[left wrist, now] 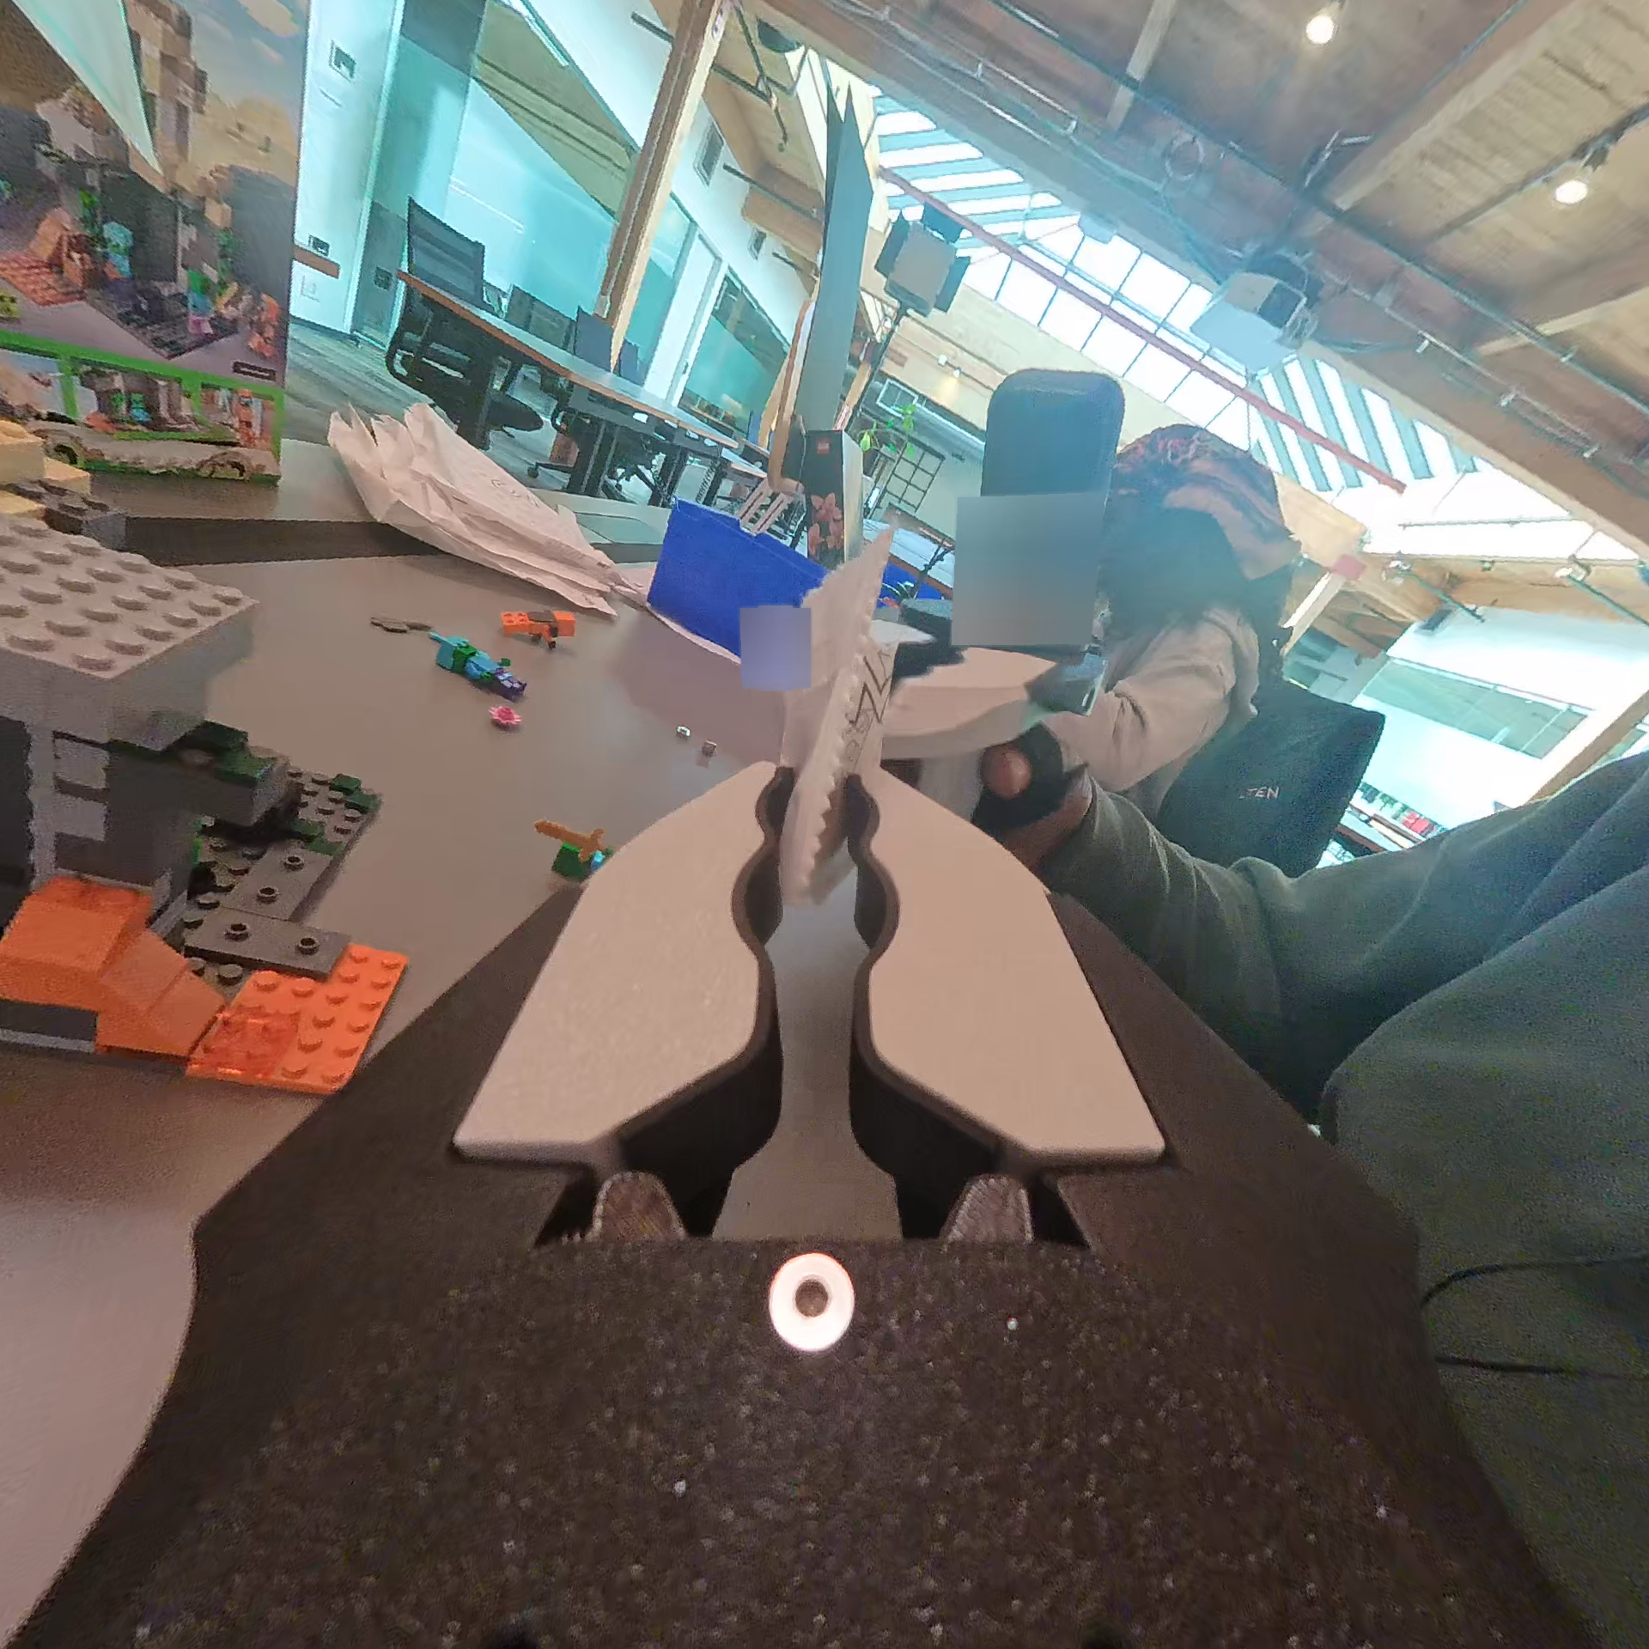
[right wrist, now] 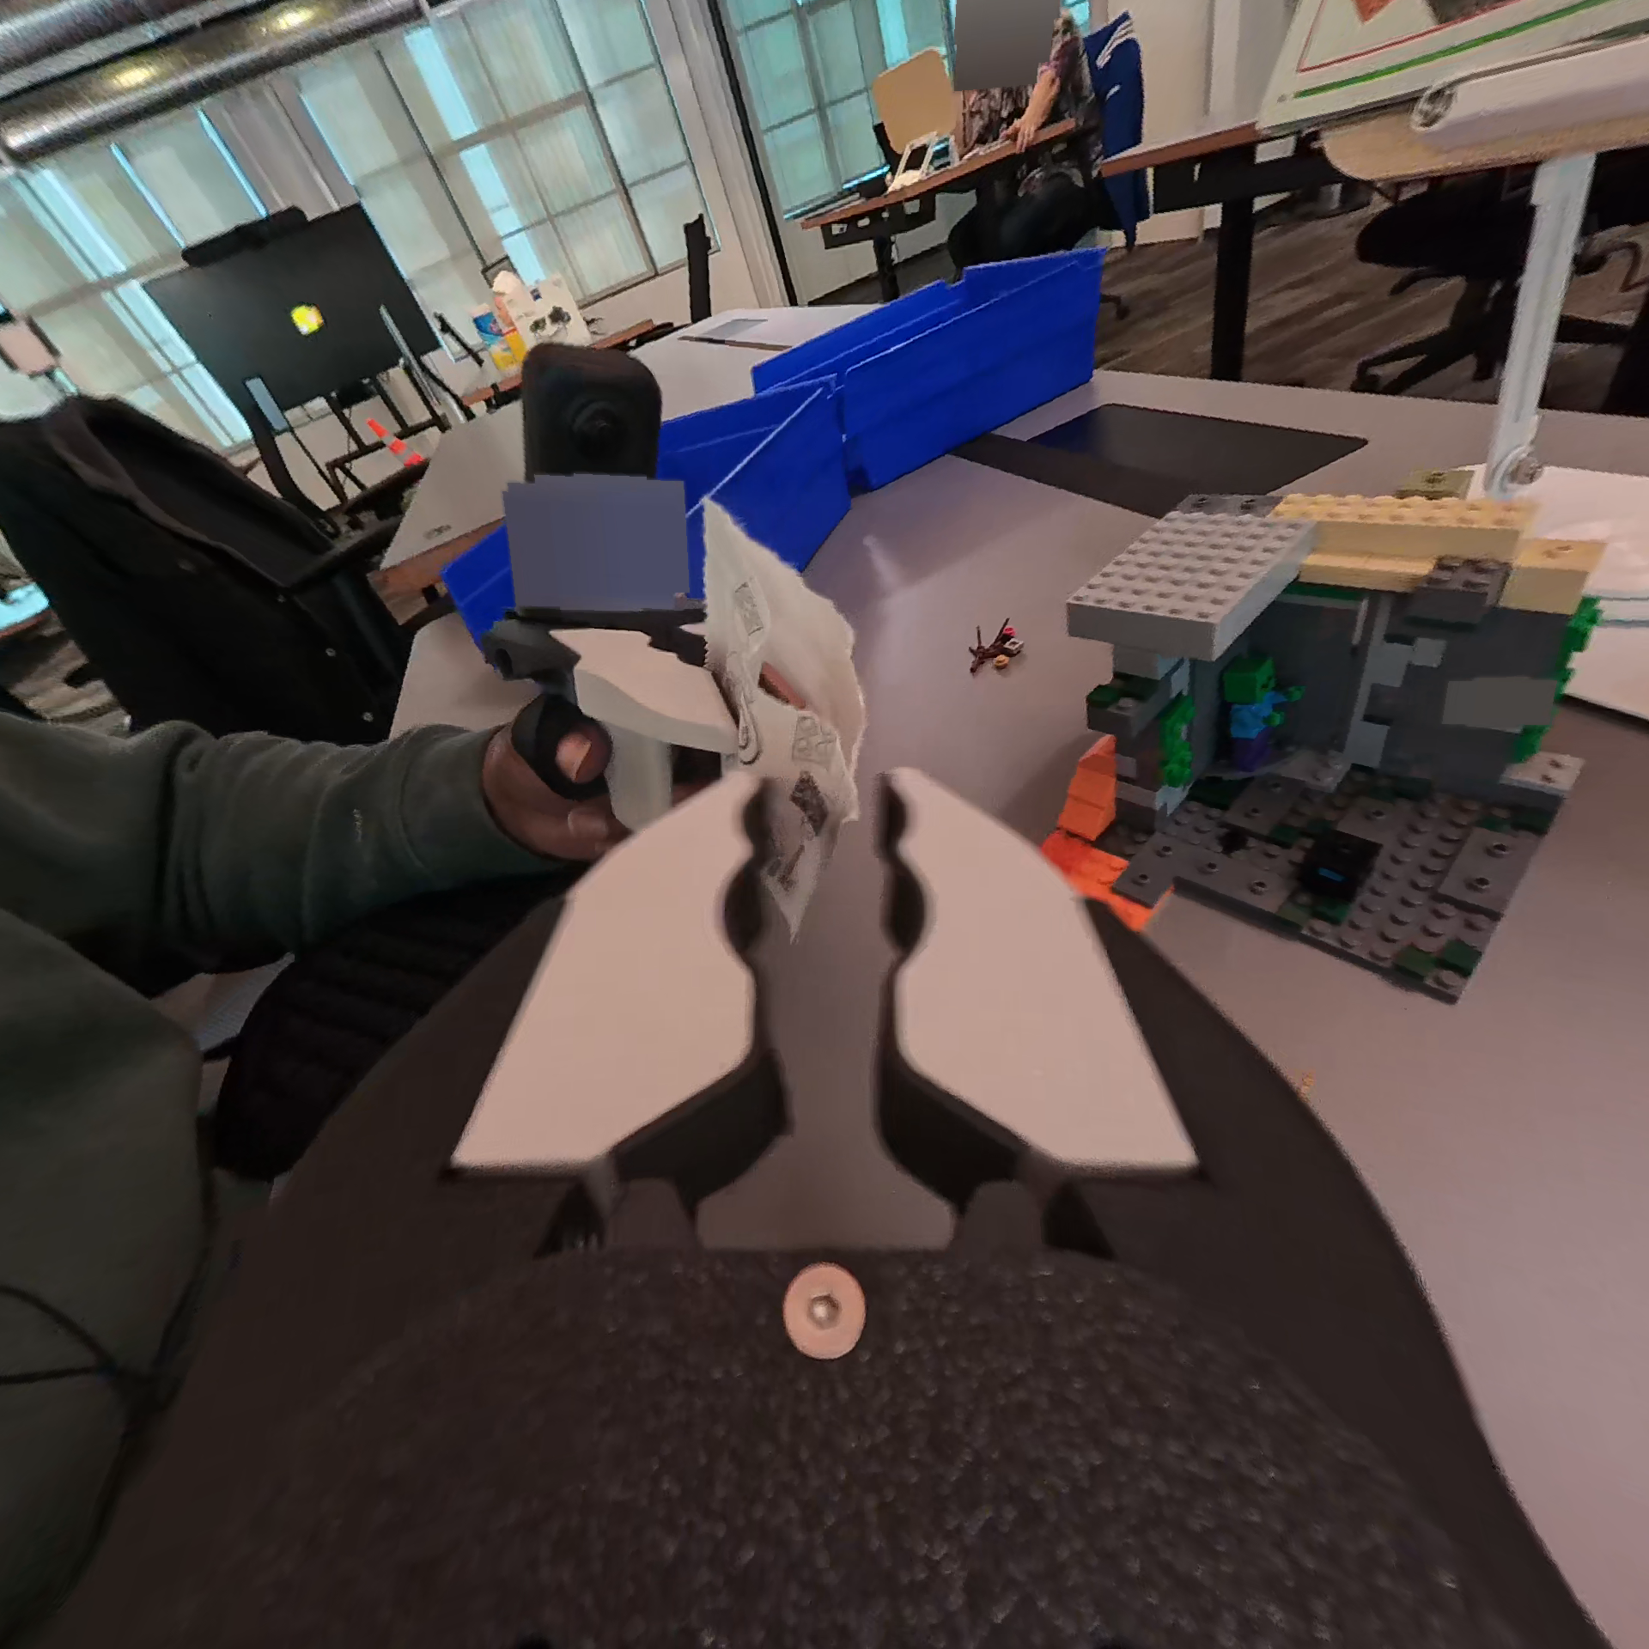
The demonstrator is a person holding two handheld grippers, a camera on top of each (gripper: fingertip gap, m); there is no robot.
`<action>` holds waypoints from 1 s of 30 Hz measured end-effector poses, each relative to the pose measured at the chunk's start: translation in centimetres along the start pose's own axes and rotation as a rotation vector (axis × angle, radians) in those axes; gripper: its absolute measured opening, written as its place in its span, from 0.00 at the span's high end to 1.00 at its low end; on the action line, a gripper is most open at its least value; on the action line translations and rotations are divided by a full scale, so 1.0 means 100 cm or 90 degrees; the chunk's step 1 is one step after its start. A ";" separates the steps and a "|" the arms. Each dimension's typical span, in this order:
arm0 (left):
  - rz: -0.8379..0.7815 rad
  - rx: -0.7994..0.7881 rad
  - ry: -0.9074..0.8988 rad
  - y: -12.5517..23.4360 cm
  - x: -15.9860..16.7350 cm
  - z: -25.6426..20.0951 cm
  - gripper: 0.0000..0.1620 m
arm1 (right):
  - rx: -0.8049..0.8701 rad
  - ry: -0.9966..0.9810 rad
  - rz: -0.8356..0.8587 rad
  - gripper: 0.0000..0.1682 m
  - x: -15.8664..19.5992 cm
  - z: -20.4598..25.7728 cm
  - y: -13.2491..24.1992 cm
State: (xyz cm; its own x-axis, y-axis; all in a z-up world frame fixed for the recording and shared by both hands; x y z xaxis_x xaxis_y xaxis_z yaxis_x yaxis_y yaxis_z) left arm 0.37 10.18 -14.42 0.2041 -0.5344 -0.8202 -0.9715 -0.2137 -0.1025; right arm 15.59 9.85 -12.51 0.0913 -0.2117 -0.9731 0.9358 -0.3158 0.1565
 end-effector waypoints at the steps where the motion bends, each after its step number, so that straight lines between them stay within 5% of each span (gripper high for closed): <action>1: 0.001 0.002 -0.001 0.000 0.000 0.000 0.93 | -0.007 0.007 0.006 1.00 0.000 0.001 0.001; 12: 0.008 -0.080 -0.032 0.011 0.004 0.013 0.86 | 0.053 -0.021 0.051 1.00 -0.002 -0.033 0.029; 23: 0.040 -0.108 -0.052 0.012 0.012 0.015 0.89 | 0.333 -0.092 0.160 1.00 -0.011 -0.174 0.185; 30: 0.068 -0.106 -0.065 0.008 0.017 0.015 0.89 | 0.457 -0.216 0.164 1.00 0.040 -0.212 0.260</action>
State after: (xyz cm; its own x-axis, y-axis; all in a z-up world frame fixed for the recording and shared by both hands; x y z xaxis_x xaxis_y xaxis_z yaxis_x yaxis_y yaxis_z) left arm -0.26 10.27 -16.75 0.0798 -0.4781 -0.8747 -0.9518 -0.2973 0.0757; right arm 47.53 20.44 -15.89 0.0579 -0.5890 -0.8060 0.4446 -0.7077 0.5491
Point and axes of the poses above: each gripper's, where its closed fingertips meet, y back along the fingers, x out of its underside, z = x × y across the jaws, the point moved 7 cm from there along y, back along the fingers, and after that the axes turned 7 degrees about y, right-handed, at the moved point
